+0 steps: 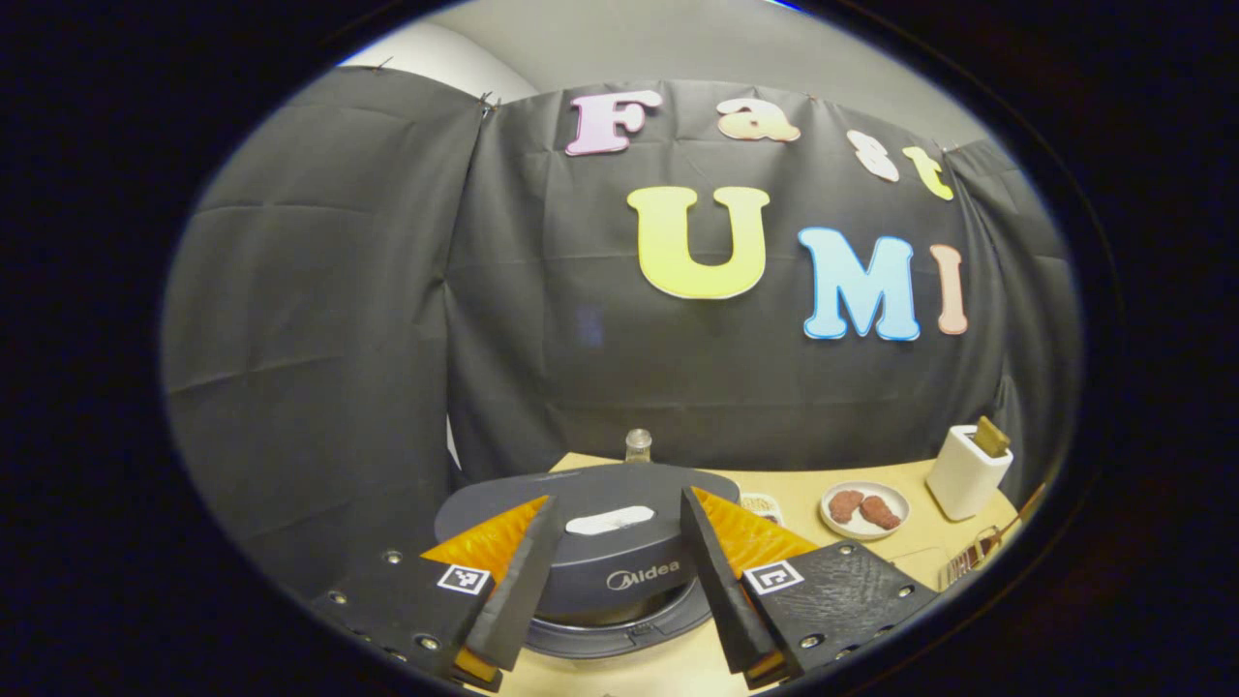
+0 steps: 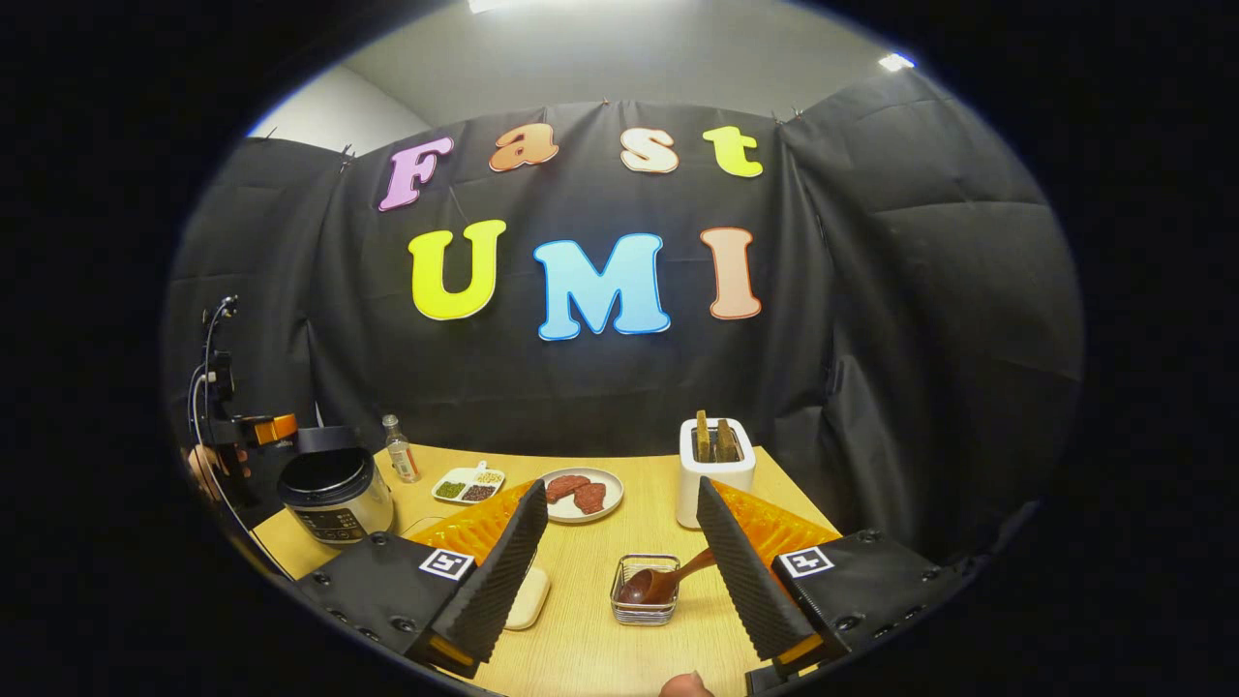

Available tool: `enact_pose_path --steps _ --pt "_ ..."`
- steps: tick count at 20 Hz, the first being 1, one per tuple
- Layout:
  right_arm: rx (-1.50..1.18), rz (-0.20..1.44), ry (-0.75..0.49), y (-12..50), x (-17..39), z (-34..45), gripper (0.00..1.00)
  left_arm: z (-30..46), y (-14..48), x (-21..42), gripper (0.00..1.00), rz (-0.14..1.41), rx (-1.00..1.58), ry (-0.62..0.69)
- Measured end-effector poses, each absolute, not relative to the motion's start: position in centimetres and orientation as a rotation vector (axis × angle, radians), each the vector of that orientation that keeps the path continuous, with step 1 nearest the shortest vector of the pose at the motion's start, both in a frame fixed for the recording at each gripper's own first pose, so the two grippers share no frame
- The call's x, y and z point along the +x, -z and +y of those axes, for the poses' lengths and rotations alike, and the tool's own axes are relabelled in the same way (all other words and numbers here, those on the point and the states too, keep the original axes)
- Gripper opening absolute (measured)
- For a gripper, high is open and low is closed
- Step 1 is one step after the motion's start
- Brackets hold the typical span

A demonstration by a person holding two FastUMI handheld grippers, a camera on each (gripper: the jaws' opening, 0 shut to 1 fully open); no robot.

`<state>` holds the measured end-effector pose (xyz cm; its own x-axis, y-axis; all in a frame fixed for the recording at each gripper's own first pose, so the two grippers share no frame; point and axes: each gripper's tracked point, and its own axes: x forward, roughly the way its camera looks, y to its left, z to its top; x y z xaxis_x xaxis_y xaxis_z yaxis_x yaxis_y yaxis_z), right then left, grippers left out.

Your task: Close the left gripper, press the button to open the rice cooker; take a wooden spoon from the chopstick holder with the right hand, scoop a spoonful of rice and pour it into the rice cooker, then put the wooden spoon back into the chopstick holder.

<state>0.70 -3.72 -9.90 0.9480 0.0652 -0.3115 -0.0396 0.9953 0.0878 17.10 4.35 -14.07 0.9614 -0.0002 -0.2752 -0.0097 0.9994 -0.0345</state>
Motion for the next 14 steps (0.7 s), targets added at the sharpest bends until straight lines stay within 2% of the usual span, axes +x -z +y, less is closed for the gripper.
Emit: enact_pose_path --steps 3,4,5,8,14 --pt "0.092 0.323 -0.052 10.2 0.6 -4.0 0.98 3.9 15.5 16.3 0.79 0.298 -0.034 -0.008" --pt "0.096 0.324 -0.051 10.2 0.5 -4.0 0.98 3.7 16.1 16.1 0.82 0.303 -0.028 -0.008" --pt "0.098 0.330 -0.050 10.5 0.3 -4.1 0.98 3.6 16.4 15.9 0.79 0.307 -0.020 -0.006" --pt "0.085 0.333 -0.048 10.5 0.0 -4.2 0.98 3.4 17.2 15.5 0.79 0.306 -0.012 -0.009" --pt "0.081 0.340 -0.032 10.6 -0.6 -4.8 0.98 3.1 19.0 14.7 0.82 0.314 0.009 -0.013"
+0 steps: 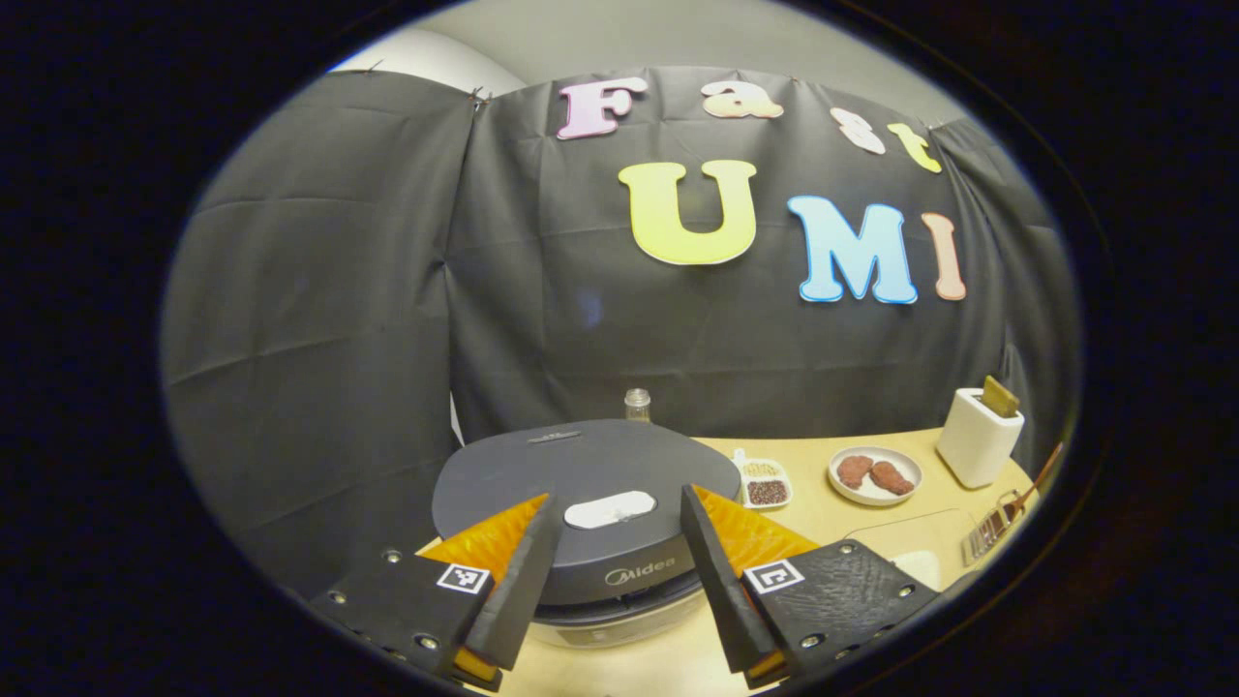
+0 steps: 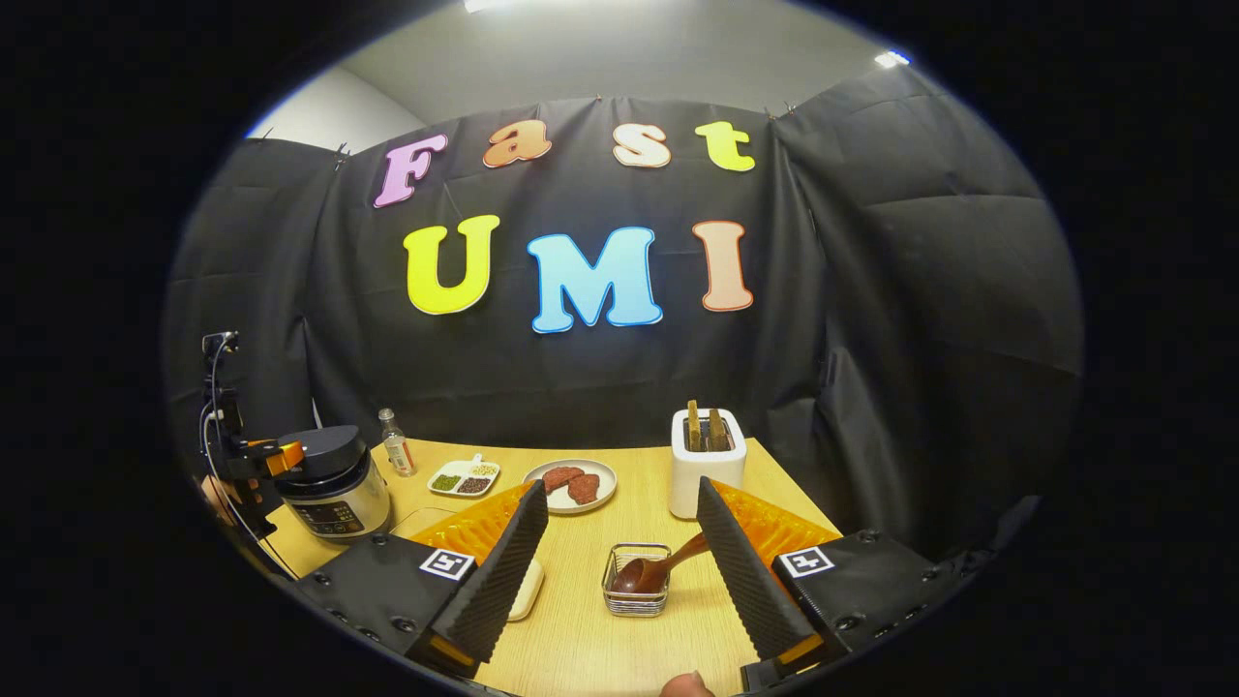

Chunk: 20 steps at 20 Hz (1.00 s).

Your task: Close the left gripper, press the button to open the rice cooker; take a wooden spoon from the chopstick holder with the right hand, scoop a spoonful of rice and pour it into the rice cooker, then put the wooden spoon back into the chopstick holder.

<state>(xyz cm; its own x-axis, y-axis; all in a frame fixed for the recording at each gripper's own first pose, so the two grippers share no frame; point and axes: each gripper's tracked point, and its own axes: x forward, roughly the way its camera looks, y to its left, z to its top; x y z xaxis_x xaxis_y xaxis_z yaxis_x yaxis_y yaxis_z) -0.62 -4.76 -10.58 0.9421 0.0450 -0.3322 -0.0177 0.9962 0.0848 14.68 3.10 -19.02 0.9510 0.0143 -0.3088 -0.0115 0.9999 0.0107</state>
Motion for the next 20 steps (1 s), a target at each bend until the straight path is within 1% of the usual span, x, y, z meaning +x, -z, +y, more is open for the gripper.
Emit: enact_pose_path --steps 4,7,10,11,12,13,15,16,17,20 --pt "0.069 0.343 -0.021 10.5 -1.0 -5.3 0.98 2.8 21.3 14.2 0.81 0.368 0.016 -0.007" --pt "0.052 0.345 -0.012 10.6 -1.4 -5.9 0.98 2.9 21.5 13.6 0.80 0.352 0.019 -0.013" --pt "0.044 0.352 -0.001 10.9 -2.0 -6.8 0.98 2.8 21.4 13.7 0.83 0.350 0.013 -0.033" --pt "0.049 0.355 0.000 11.0 -2.2 -7.0 0.98 2.8 22.4 13.5 0.84 0.391 0.020 -0.044" --pt "0.058 0.357 0.000 11.1 -2.3 -7.1 0.98 2.8 22.1 13.3 0.82 0.362 0.016 -0.054" --pt "0.066 0.360 -0.004 11.3 -2.5 -7.2 0.98 3.1 21.7 13.5 0.84 0.345 0.013 -0.062" --pt "0.077 0.359 -0.018 11.1 -2.7 -7.5 0.98 2.5 21.2 13.3 0.82 0.315 0.057 -0.043" --pt "0.076 0.351 -0.027 10.9 -2.7 -7.6 0.98 2.0 21.1 13.1 0.83 0.320 0.063 -0.036" --pt "0.074 0.345 -0.036 10.7 -2.6 -7.9 0.98 1.9 19.8 12.8 0.80 0.298 0.069 -0.042" --pt "0.070 0.328 -0.079 10.1 -2.4 -7.7 0.98 0.7 13.3 10.7 0.81 0.186 0.051 -0.040"
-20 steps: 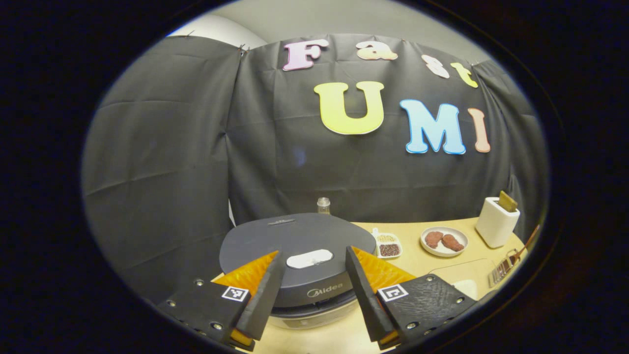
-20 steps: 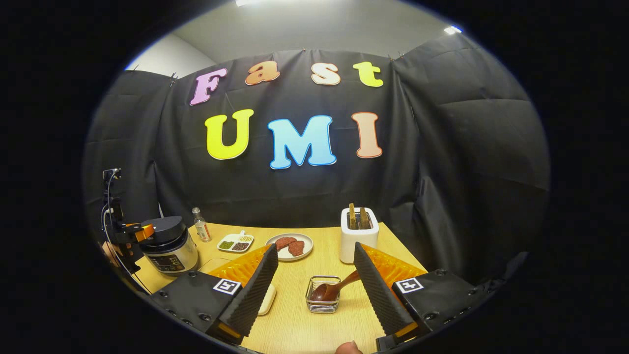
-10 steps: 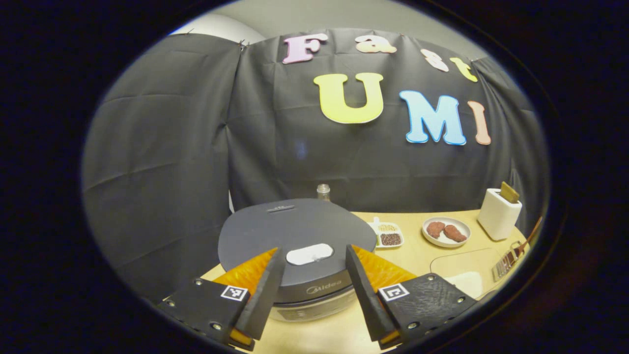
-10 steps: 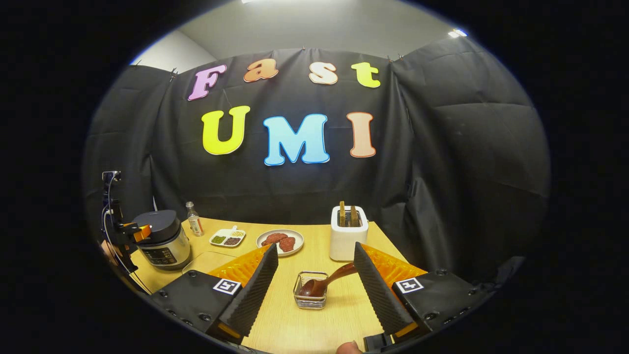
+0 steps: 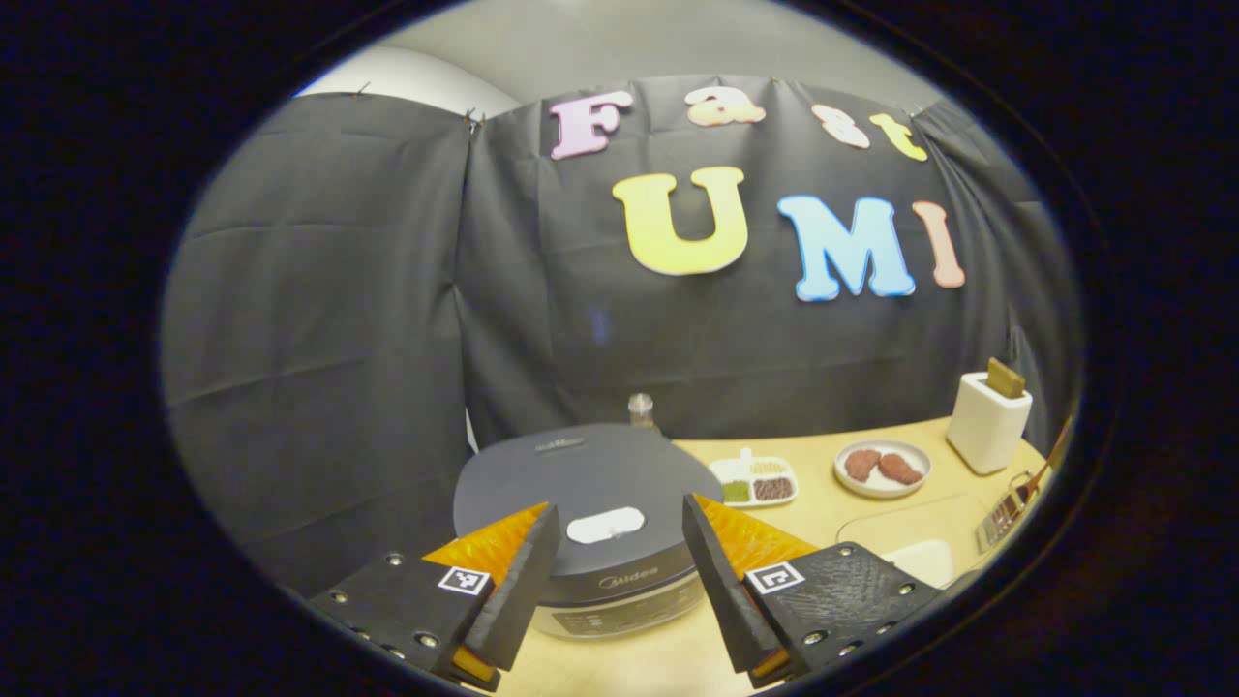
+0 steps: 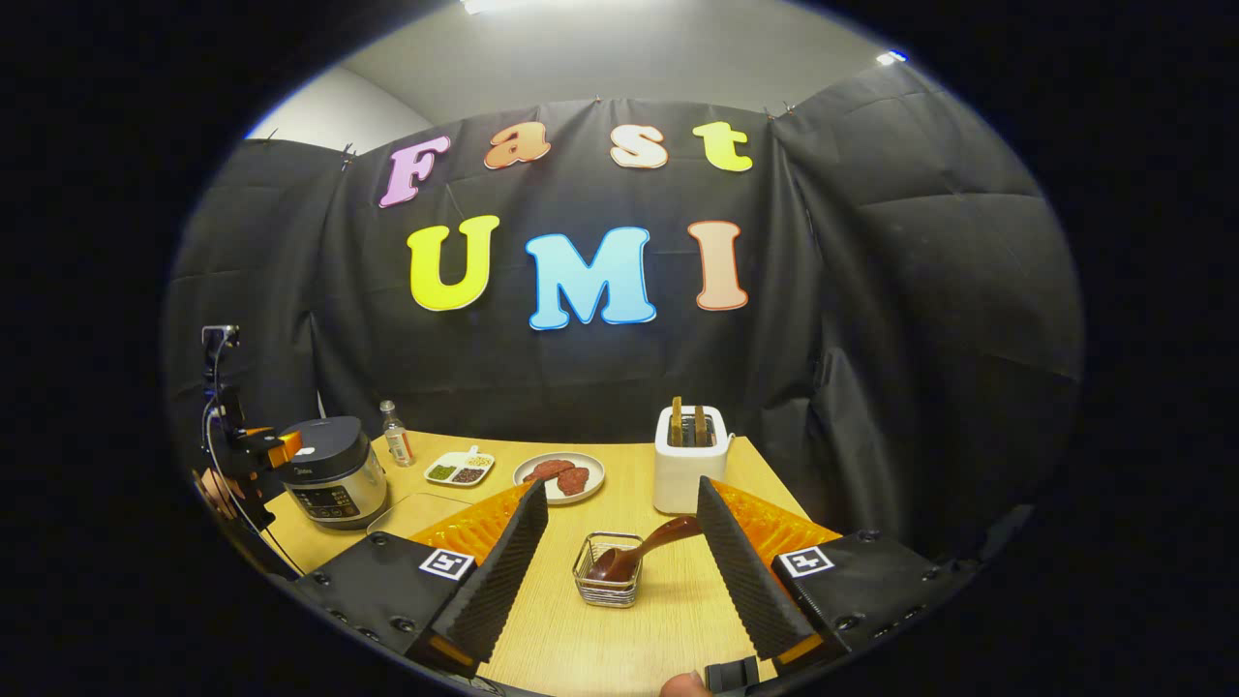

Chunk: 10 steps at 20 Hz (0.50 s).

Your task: Close the left gripper, press the button to open the rice cooker; take a wooden spoon from the chopstick holder with the right hand, scoop a spoonful of rice and pour it into the rice cooker, then put the wooden spoon back into the chopstick holder.

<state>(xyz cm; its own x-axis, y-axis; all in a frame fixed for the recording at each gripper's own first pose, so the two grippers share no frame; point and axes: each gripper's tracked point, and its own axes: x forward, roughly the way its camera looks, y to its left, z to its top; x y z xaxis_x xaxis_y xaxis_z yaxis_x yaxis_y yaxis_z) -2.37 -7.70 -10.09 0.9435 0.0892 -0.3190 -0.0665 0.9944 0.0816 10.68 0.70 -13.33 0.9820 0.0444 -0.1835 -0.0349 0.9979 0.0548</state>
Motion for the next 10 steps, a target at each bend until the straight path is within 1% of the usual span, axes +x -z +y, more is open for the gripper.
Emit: enact_pose_path --steps 3,6,10 --pt "0.058 0.297 -0.088 8.9 -2.1 -7.4 0.98 -2.3 7.7 7.7 0.80 0.099 0.043 0.018" --pt "0.039 0.248 -0.099 7.4 -2.0 -6.0 0.98 -4.1 4.7 5.4 0.80 0.079 0.048 0.068" --pt "0.037 0.226 -0.098 6.2 -3.0 -4.0 0.98 -5.5 1.5 2.3 0.80 0.036 0.039 0.145"
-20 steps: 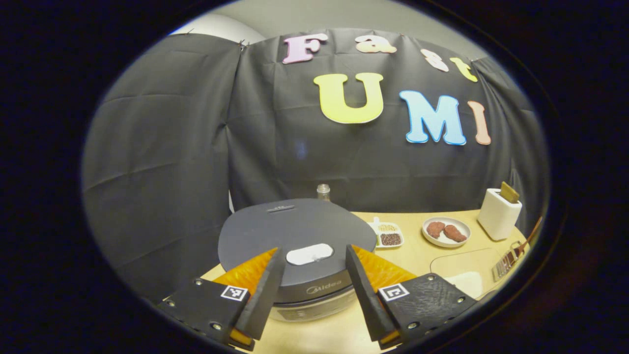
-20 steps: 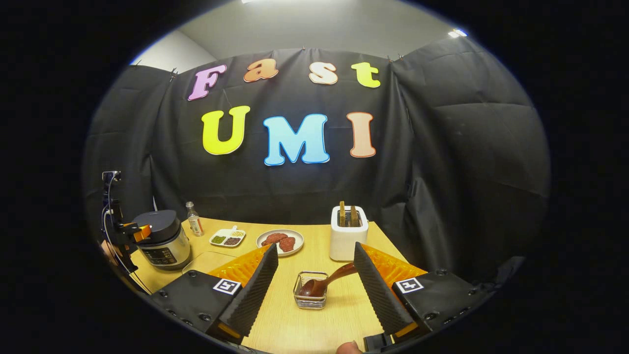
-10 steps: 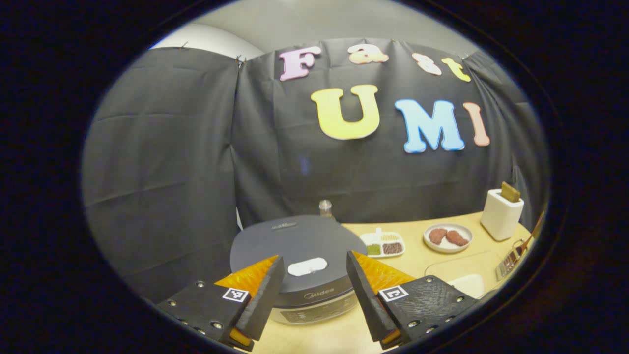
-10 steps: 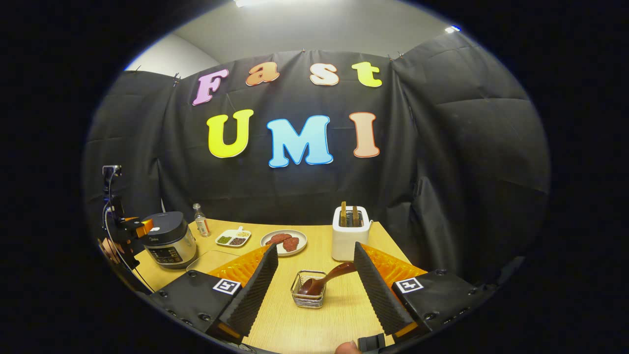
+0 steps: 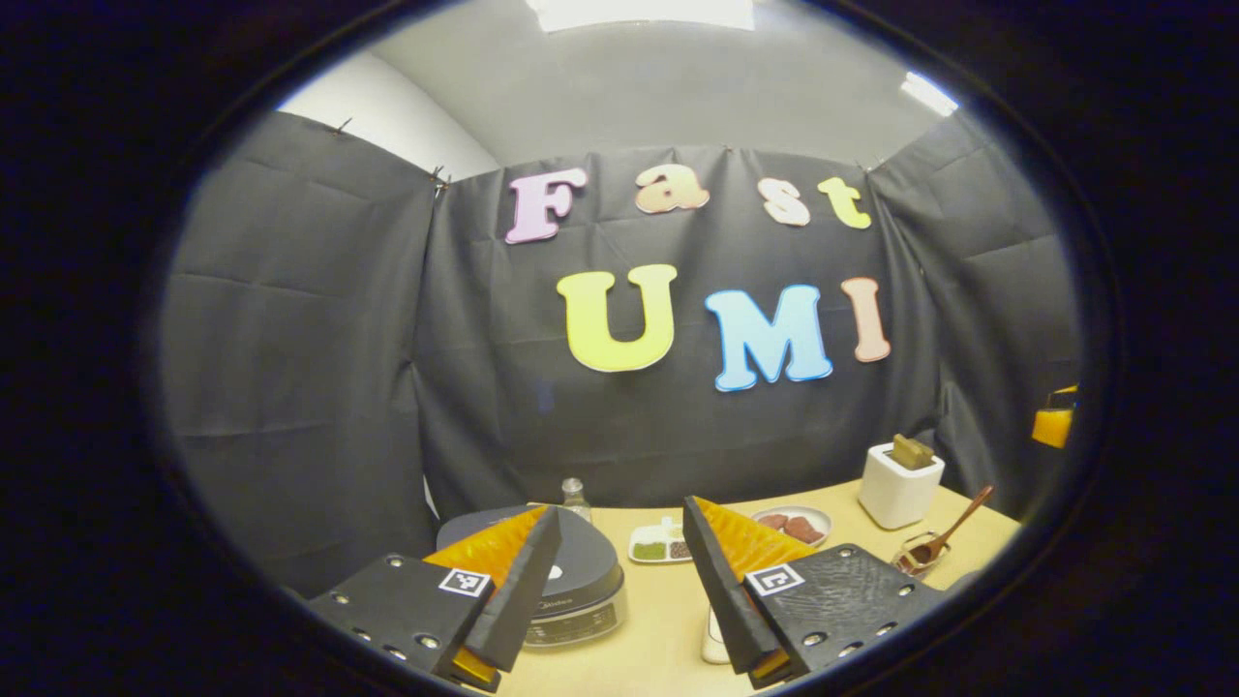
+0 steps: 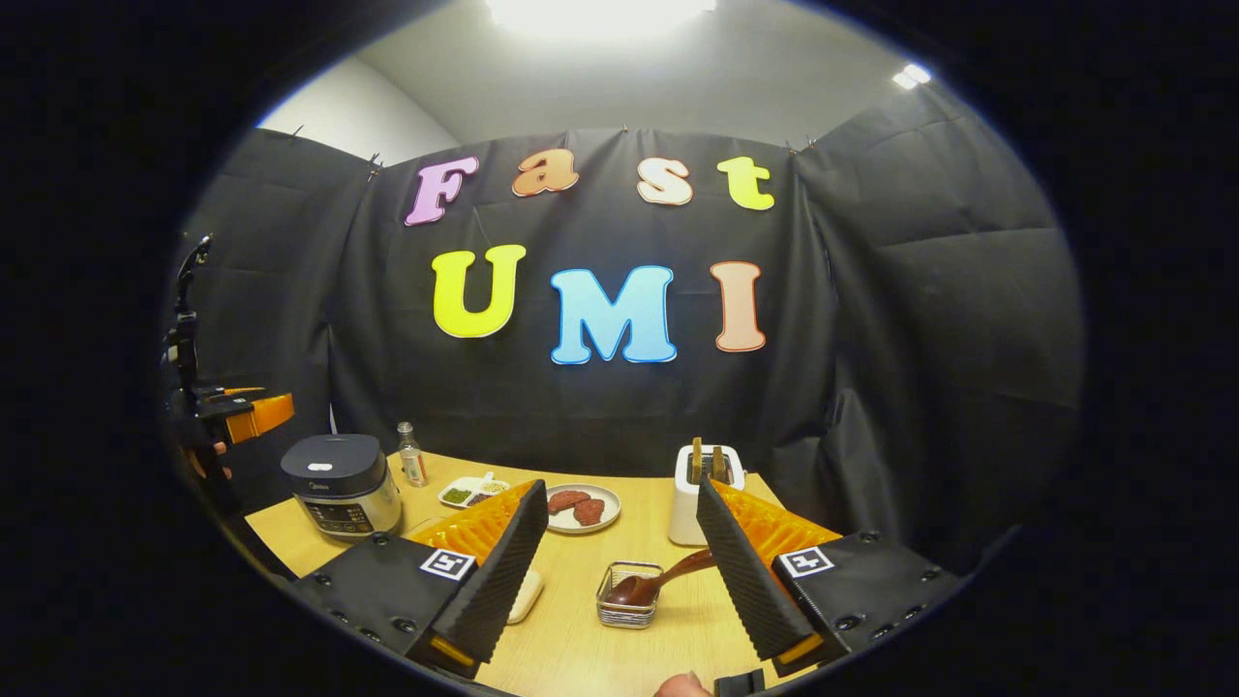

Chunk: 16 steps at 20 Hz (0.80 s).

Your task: Close the left gripper, press the button to open the rice cooker; take a wooden spoon from the chopstick holder with the right hand, scoop a spoonful of rice and pour it into the rice cooker, then put the wooden spoon back into the chopstick holder.

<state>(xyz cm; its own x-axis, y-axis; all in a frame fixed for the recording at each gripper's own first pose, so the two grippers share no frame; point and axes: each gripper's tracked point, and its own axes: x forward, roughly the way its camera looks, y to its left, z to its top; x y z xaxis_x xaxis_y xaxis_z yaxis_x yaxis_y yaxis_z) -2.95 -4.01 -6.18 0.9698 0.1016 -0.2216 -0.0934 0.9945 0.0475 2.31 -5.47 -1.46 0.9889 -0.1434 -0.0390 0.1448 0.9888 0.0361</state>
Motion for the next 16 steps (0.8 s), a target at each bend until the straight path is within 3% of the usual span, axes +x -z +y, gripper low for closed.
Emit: enact_pose_path --steps 5,7,9,10,11,14,16 --pt "0.011 0.167 -0.085 4.7 -5.4 -2.5 0.99 -4.3 -2.1 -1.4 0.80 -0.044 0.064 0.167" --pt "0.024 0.152 -0.086 4.2 -6.1 -1.7 0.94 -3.6 -2.9 -2.4 0.80 -0.067 0.083 0.169" --pt "0.026 0.139 -0.082 3.8 -6.6 -1.3 0.98 -3.3 -3.4 -3.1 0.80 -0.076 0.082 0.178" --pt "0.029 0.137 -0.084 3.6 -7.0 -1.0 0.94 -3.1 -3.2 -3.5 0.80 -0.071 0.076 0.181" --pt "0.032 0.131 -0.082 3.4 -7.1 -0.6 0.98 -2.8 -3.1 -3.8 0.80 -0.067 0.070 0.182" --pt "0.036 0.126 -0.080 2.9 -7.9 -0.1 0.98 -2.3 -3.4 -4.4 0.80 -0.071 0.065 0.184" --pt "0.034 0.125 -0.078 2.8 -8.1 0.2 0.94 -1.9 -4.0 -4.6 0.80 -0.087 0.071 0.185"
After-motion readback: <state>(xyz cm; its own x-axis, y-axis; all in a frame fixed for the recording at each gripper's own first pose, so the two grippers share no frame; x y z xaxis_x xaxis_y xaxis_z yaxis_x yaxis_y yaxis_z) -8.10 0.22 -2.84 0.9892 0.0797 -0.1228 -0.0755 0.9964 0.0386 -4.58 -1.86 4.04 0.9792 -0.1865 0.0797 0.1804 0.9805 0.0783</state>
